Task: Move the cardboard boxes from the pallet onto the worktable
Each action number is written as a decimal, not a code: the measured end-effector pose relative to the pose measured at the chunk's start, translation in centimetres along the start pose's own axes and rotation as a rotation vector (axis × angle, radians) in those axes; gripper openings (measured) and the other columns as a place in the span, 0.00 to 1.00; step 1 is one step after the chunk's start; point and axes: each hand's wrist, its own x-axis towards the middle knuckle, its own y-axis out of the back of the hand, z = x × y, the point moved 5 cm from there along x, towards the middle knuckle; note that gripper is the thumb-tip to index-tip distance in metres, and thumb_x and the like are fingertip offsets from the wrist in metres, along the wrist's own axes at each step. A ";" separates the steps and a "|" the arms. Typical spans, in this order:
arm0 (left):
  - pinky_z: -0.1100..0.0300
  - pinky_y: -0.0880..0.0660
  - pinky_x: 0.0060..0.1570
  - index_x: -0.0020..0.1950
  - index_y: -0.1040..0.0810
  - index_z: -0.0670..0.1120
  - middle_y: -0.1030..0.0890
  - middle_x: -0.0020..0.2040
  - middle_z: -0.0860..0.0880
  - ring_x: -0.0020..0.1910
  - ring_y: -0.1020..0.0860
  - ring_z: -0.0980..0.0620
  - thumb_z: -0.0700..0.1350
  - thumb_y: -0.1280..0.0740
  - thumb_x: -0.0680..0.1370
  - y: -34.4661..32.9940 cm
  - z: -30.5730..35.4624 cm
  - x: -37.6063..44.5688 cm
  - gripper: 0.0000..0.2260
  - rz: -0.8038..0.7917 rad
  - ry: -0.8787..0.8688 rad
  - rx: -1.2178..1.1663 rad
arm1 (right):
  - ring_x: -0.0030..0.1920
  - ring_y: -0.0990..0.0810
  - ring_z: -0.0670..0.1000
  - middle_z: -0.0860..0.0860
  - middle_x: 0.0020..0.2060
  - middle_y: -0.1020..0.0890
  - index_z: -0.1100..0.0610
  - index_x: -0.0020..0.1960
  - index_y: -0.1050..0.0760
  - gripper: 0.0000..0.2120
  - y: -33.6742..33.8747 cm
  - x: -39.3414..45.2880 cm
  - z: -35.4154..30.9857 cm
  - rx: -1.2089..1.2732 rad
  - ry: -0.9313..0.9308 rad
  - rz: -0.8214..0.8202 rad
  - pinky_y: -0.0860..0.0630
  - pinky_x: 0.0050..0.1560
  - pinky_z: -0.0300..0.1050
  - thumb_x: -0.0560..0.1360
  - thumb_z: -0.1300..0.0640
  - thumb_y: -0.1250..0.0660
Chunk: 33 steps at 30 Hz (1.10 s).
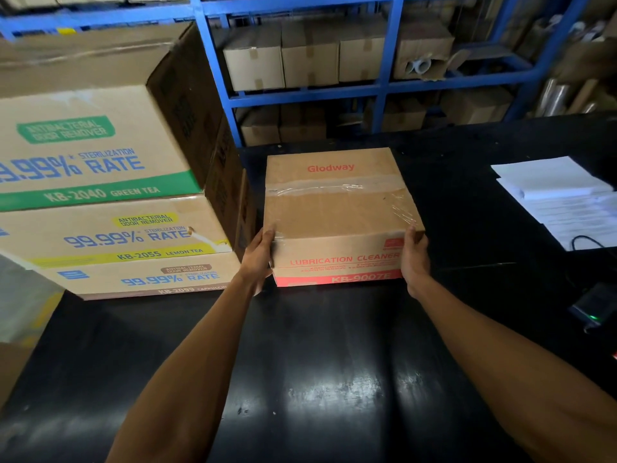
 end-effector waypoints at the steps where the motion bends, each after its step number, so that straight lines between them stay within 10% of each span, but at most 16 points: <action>1: 0.54 0.26 0.51 0.71 0.29 0.51 0.22 0.61 0.50 0.52 0.21 0.52 0.60 0.41 0.83 0.0 0.1 -0.5 0.21 0.000 0.000 0.005 | 0.72 0.32 0.61 0.57 0.74 0.32 0.50 0.80 0.49 0.34 0.0 -0.5 0.1 -0.013 0.000 0.002 0.34 0.69 0.61 0.81 0.35 0.48; 4: 0.48 0.31 0.60 0.69 0.30 0.49 0.23 0.60 0.51 0.57 0.25 0.51 0.62 0.44 0.83 0.4 -1.0 -2.0 0.21 -0.003 0.007 0.054 | 0.73 0.31 0.59 0.57 0.74 0.31 0.52 0.80 0.46 0.32 -0.3 -2.8 0.6 -0.072 0.006 -0.010 0.33 0.68 0.58 0.81 0.42 0.40; 10: 0.56 0.24 0.47 0.69 0.25 0.48 0.20 0.63 0.47 0.59 0.22 0.48 0.54 0.38 0.83 3.2 -5.8 -5.9 0.17 -0.011 -0.004 0.212 | 0.71 0.29 0.54 0.52 0.71 0.26 0.55 0.75 0.34 0.23 -3.5 -9.3 1.3 -0.274 0.163 -0.191 0.32 0.66 0.47 0.81 0.56 0.36; 24: 0.51 0.22 0.57 0.57 0.17 0.51 0.15 0.51 0.50 0.50 0.18 0.52 0.44 0.33 0.80 19.0 -6.2 -24.9 0.08 0.264 -0.408 0.257 | 0.57 0.19 0.50 0.49 0.56 0.17 0.53 0.59 0.22 0.11 -12.3 -33.0 0.9 -0.441 0.603 -0.465 0.23 0.60 0.49 0.81 0.50 0.36; 33: 0.52 0.20 0.57 0.61 0.19 0.48 0.16 0.53 0.49 0.52 0.17 0.51 0.44 0.34 0.82 36.4 -13.5 -41.8 0.09 0.540 -0.297 0.232 | 0.53 0.17 0.50 0.48 0.54 0.16 0.52 0.62 0.22 0.13 -21.2 -52.9 6.6 -0.518 0.670 -0.771 0.22 0.58 0.48 0.80 0.49 0.34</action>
